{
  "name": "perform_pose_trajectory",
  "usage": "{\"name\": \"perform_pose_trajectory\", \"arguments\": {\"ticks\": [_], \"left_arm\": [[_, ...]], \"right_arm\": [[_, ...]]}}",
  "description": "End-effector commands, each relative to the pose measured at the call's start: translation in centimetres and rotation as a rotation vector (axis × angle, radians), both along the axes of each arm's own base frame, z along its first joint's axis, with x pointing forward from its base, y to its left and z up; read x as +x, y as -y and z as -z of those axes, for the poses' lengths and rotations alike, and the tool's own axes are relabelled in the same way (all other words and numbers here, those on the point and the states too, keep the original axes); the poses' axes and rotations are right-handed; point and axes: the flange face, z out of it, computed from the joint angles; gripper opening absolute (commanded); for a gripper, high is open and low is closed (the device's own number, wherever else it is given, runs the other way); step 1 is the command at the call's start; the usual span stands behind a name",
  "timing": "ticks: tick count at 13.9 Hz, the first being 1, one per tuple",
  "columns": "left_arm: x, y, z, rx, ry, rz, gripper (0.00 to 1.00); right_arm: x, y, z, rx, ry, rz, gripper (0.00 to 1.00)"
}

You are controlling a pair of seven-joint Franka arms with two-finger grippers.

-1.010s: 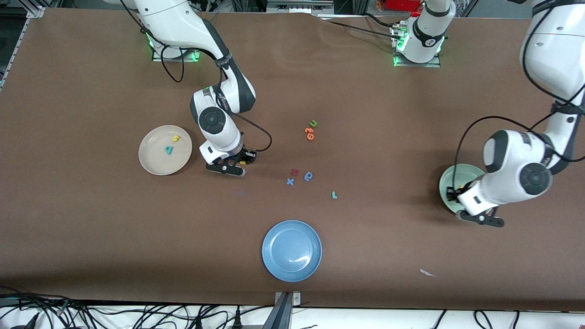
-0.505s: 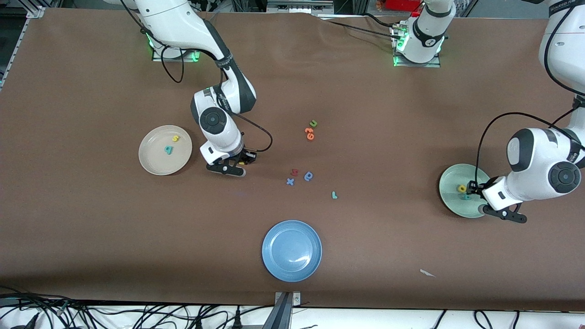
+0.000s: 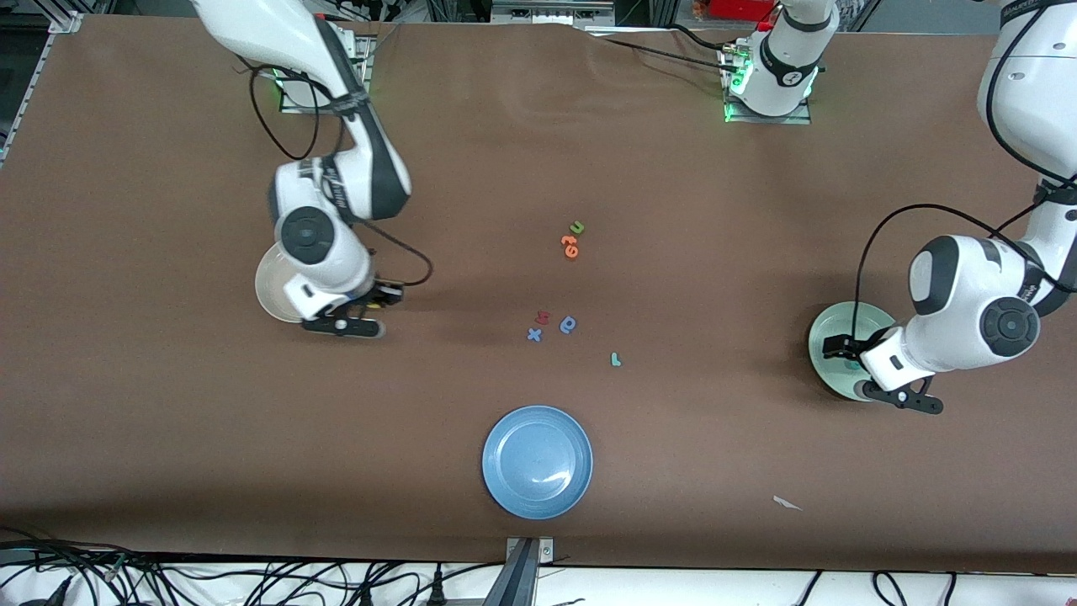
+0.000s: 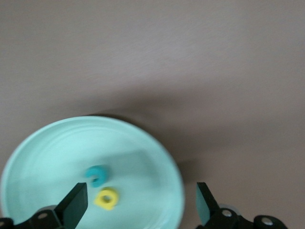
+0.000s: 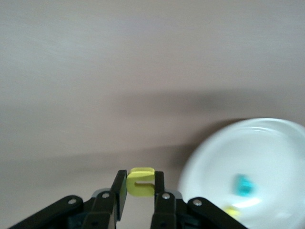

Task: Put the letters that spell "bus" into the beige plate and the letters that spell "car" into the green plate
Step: 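Drop yellow c on the white plate while the left gripper reaches blue l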

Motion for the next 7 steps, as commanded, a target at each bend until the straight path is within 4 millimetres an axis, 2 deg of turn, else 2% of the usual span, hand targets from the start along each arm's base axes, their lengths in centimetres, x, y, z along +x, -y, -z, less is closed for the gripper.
{"name": "perform_pose_trajectory", "arguments": {"ticks": [1, 2, 4, 5, 6, 7], "left_arm": [[-0.4, 7.4, -0.9, 0.024, -0.004, -0.096, 1.00], [-0.7, 10.3, -0.9, 0.032, -0.005, -0.132, 1.00], [-1.3, 16.3, -0.4, 0.037, -0.005, -0.193, 1.00], [-1.9, 19.5, 0.6, 0.037, -0.015, -0.234, 1.00], [-1.9, 22.3, 0.5, 0.032, -0.009, -0.280, 1.00], [-1.9, 24.7, 0.4, 0.025, -0.001, -0.304, 1.00]], "right_arm": [[-2.1, 7.6, 0.5, -0.009, -0.134, -0.103, 0.08], [-2.0, 10.0, 1.5, -0.018, -0.164, -0.119, 0.08], [-2.7, 12.3, 5.1, -0.047, -0.239, -0.144, 0.12], [-3.1, 12.1, 7.2, -0.075, -0.271, -0.152, 0.32], [-3.0, 12.6, 7.5, -0.073, -0.273, -0.156, 0.80], [-3.0, 12.7, 7.4, -0.069, -0.276, -0.151, 0.99]]}}
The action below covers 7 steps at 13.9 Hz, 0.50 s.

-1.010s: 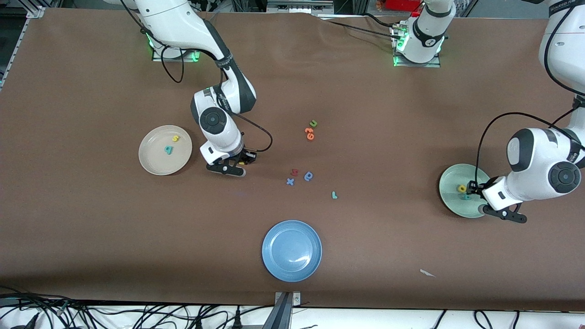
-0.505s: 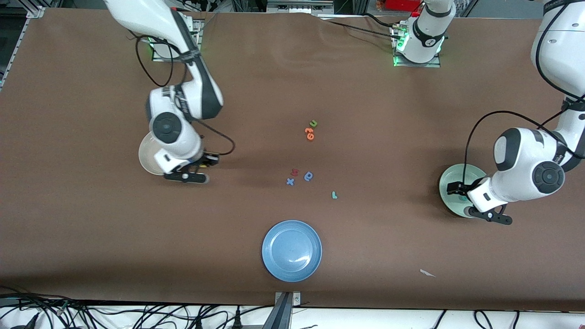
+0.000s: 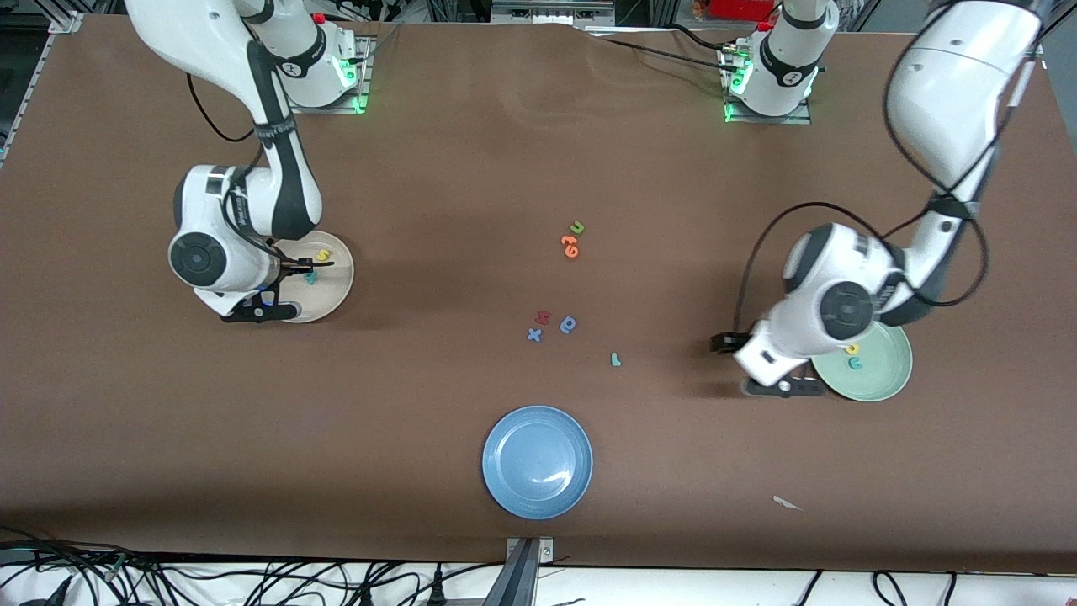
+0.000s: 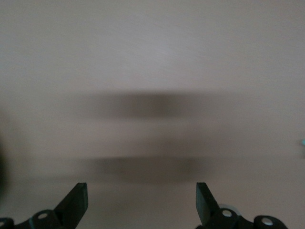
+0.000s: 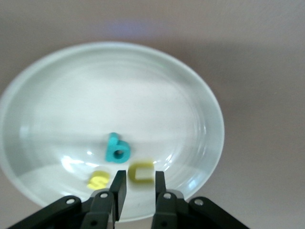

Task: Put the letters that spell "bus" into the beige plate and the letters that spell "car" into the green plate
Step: 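Drop yellow c on the white plate while the left gripper reaches blue l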

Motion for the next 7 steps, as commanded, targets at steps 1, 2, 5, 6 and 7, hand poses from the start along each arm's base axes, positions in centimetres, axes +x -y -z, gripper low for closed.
{"name": "perform_pose_trajectory", "arguments": {"ticks": [1, 2, 5, 6, 7], "left_arm": [[0.6, 5.6, 0.0, -0.010, 0.020, -0.101, 1.00], [0.7, 7.6, 0.0, -0.015, 0.028, -0.133, 1.00], [1.4, 12.2, 0.7, -0.041, 0.043, -0.200, 0.99], [1.8, 13.6, 1.2, -0.048, 0.051, -0.226, 0.99], [2.1, 14.8, 1.9, -0.041, 0.061, -0.250, 0.99]], "right_arm": [[0.5, -1.0, 0.3, -0.009, -0.011, -0.035, 1.00], [0.7, -1.3, -0.8, 0.003, -0.013, -0.030, 1.00], [3.6, -3.2, -7.2, 0.050, 0.023, -0.041, 1.00], [4.8, -3.7, -9.4, 0.057, 0.039, -0.044, 1.00], [6.0, -3.9, -11.8, 0.060, 0.061, -0.046, 1.00]]}}
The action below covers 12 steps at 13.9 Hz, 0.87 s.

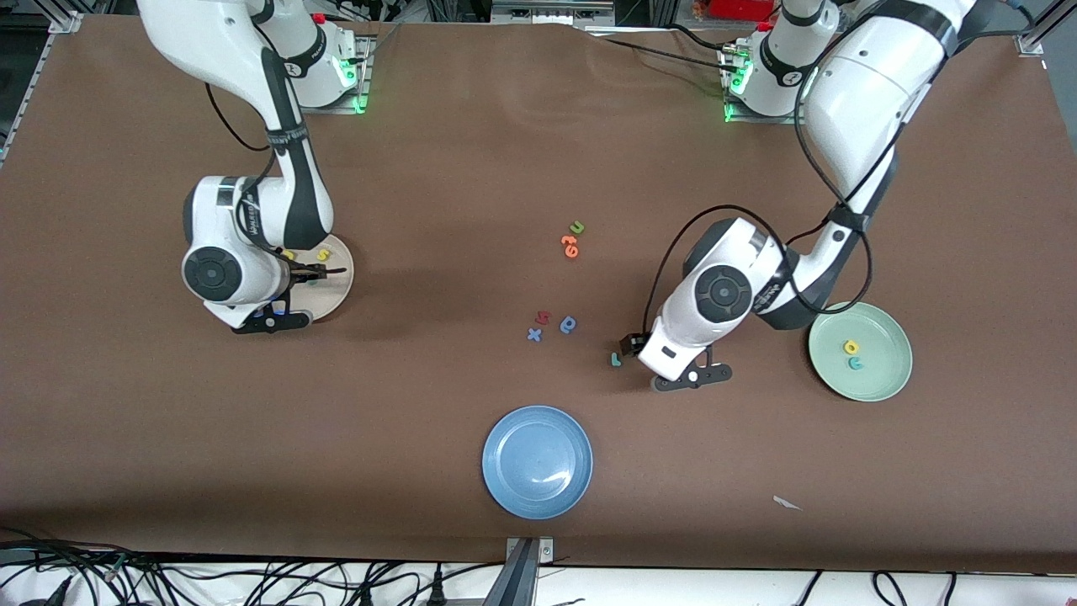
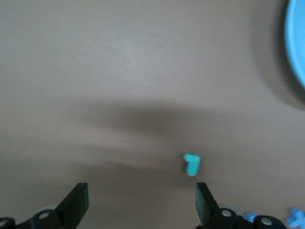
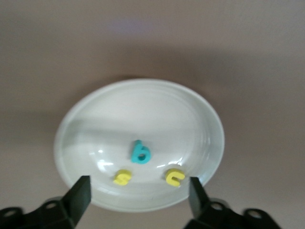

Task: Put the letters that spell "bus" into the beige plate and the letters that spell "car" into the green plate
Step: 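Grasp the blue l with the left gripper while the right gripper returns to rest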

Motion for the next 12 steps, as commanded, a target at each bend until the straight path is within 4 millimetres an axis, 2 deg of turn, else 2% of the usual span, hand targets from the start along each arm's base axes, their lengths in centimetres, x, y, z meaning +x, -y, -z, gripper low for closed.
{"name": "perform_pose_trajectory", "arguments": {"ticks": [1, 3, 4, 6, 7, 8, 9, 10, 12], "left_arm": [[1.6, 3.3, 2.0, 0.012, 0.024, -0.068, 0.99], [1.3, 3.7, 3.0, 0.033, 0.025, -0.073, 0.95], [1.2, 3.8, 3.6, 0.033, 0.020, -0.072, 0.93], [1.0, 4.6, 4.1, 0.030, 0.015, -0.075, 0.86], [0.7, 5.1, 4.7, 0.033, 0.009, -0.084, 0.85], [0.6, 5.3, 5.0, 0.033, 0.005, -0.089, 0.80], [0.7, 5.2, 5.1, 0.033, 0.007, -0.091, 0.76], [0.8, 5.2, 5.1, 0.032, 0.008, -0.093, 0.72], [0.7, 5.2, 5.3, 0.033, 0.004, -0.100, 0.61]], "right_arm": [[2.8, -0.6, -6.9, 0.029, 0.047, -0.012, 1.00], [3.7, -0.7, -10.1, 0.033, 0.060, -0.014, 1.00], [3.4, -1.0, -12.1, 0.044, 0.025, -0.018, 1.00], [4.1, -2.6, -16.0, 0.051, 0.044, -0.028, 1.00], [4.0, -2.8, -17.4, 0.072, 0.061, -0.026, 1.00], [3.7, -1.2, -19.8, 0.111, 0.085, -0.003, 1.00], [2.9, 0.4, -21.2, 0.159, 0.082, 0.008, 1.00], [2.6, 1.7, -21.8, 0.183, 0.076, 0.013, 1.00], [0.8, 2.1, -22.8, 0.131, 0.039, -0.003, 1.00]]}}
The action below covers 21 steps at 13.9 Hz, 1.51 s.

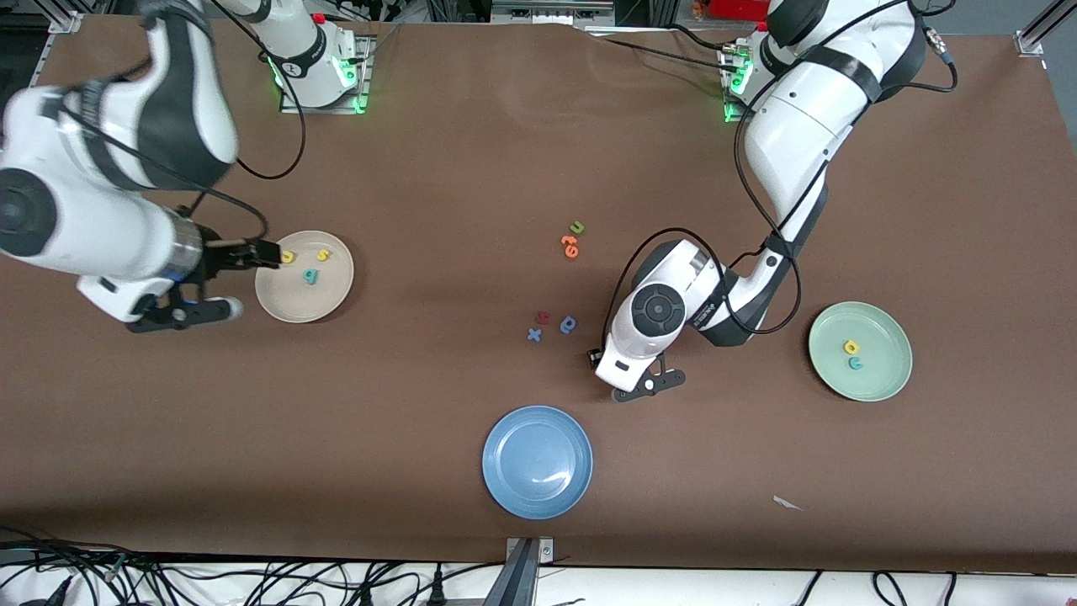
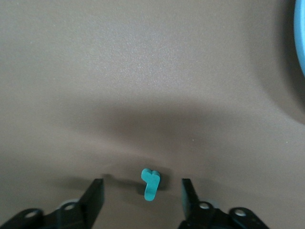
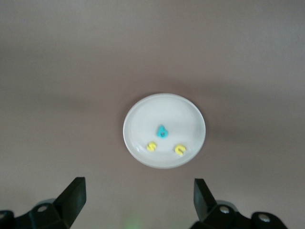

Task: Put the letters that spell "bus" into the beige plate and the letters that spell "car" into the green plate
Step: 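Grasp the blue l with the left gripper while the right gripper returns to rest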

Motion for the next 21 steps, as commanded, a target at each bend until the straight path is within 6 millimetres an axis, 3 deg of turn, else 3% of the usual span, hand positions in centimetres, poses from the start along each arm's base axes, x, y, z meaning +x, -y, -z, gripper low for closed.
{"name": "perform_pose_trajectory", "arguments": {"ticks": [1, 3, 5, 7, 10, 13, 17, 21], "left_arm": [[0.6, 0.4, 0.1, 0.002, 0.009, -0.028, 0.58], [0.5, 0.3, 0.4, 0.004, 0.004, -0.039, 0.51], [0.6, 0.5, 0.2, 0.002, 0.008, -0.038, 0.44], [0.6, 0.7, 0.4, 0.000, 0.008, -0.048, 0.41], [0.6, 0.8, 0.6, 0.001, 0.005, -0.059, 0.37], [0.5, 0.8, 0.8, 0.002, 0.003, -0.057, 0.28], [0.6, 0.6, 1.0, 0.004, 0.002, -0.058, 0.21], [0.7, 0.4, 1.1, 0.008, 0.003, -0.059, 0.16]], "right_arm": [[-3.3, 0.3, -1.9, -0.047, -0.002, 0.047, 1.00], [-5.6, 0.7, -2.3, -0.072, 0.090, 0.147, 1.00], [-6.9, 3.5, -3.0, -0.027, 0.236, 0.163, 1.00], [-6.7, 6.2, -7.7, 0.010, 0.319, 0.156, 1.00], [-7.8, 9.1, -10.4, -0.010, 0.222, 0.184, 1.00], [-7.6, 9.3, -10.5, -0.010, 0.191, 0.150, 1.00], [-7.6, 7.7, -10.6, -0.001, 0.181, 0.136, 1.00], [-7.5, 8.1, -10.3, -0.001, 0.175, 0.147, 1.00]]}}
